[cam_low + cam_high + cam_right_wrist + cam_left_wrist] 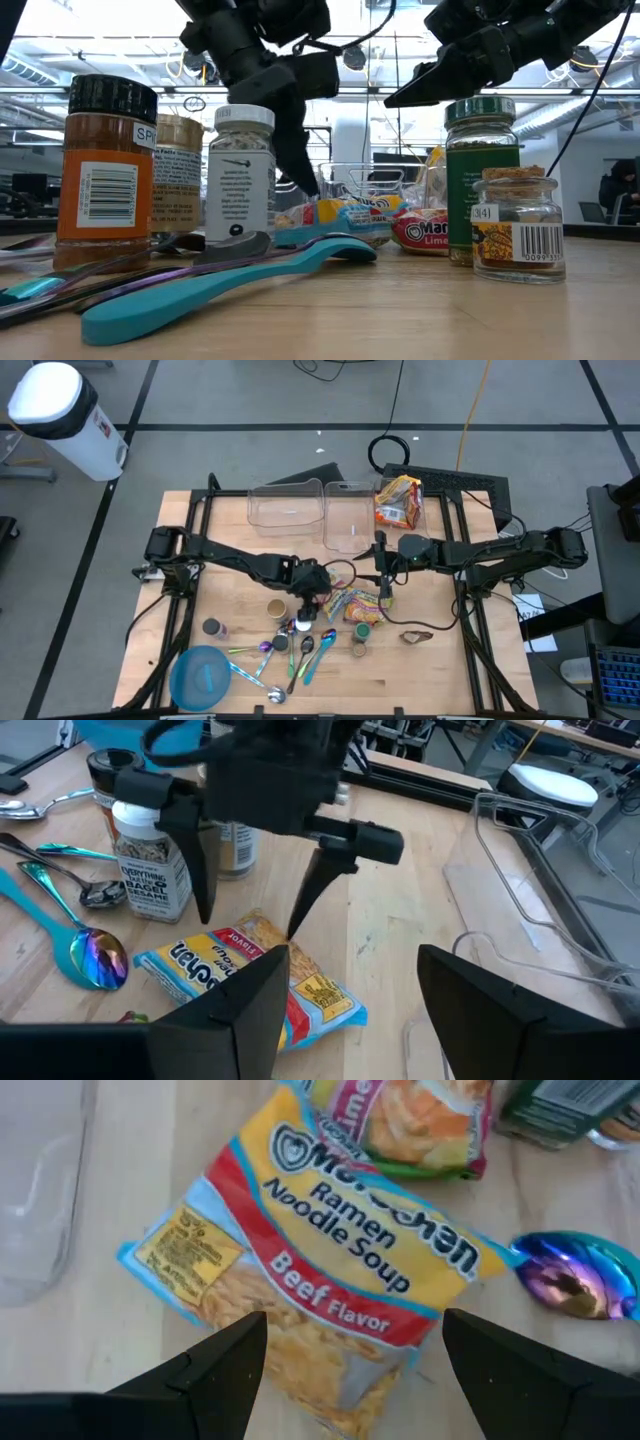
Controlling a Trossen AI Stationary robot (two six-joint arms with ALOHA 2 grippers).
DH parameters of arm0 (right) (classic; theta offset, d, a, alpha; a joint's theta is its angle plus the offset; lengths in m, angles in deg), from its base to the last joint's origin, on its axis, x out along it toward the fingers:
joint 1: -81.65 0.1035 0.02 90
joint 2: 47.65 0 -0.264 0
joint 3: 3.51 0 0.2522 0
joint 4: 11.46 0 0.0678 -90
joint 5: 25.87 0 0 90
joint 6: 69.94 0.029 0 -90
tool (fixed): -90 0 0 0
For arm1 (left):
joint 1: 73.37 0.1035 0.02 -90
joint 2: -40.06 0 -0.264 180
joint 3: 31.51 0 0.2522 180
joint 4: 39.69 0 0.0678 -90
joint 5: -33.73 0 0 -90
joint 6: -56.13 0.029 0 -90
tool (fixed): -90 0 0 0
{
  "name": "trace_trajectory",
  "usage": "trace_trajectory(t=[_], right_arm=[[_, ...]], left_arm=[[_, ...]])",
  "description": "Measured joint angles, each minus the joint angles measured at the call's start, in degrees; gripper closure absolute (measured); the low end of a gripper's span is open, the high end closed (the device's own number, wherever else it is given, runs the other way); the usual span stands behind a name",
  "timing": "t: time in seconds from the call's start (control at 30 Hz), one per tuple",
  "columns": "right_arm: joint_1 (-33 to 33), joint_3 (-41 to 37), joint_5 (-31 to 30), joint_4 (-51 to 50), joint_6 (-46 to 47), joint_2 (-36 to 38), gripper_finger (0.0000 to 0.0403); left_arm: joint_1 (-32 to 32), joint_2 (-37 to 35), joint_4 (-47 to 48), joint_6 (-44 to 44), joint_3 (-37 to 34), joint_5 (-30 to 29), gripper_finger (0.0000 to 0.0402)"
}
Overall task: Pick & Place Food Item
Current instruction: Put the blue noodle pack into the right transparent bin
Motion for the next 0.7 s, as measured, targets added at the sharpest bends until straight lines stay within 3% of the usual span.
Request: trace_trajectory(t=[0.43,0.7], right_arm=[[0.0,0.0,-0.1,0.1,0.0,0.0,0.0191],[0.0,0.0,-0.1,0.1,-0.1,0.0,0.0191]], left_arm=[[-0.1,1.1,-6.6,7.9,-0.7,3.1,0.0092],[0.2,1.8,-6.9,8.3,-0.9,2.8,0.0092]])
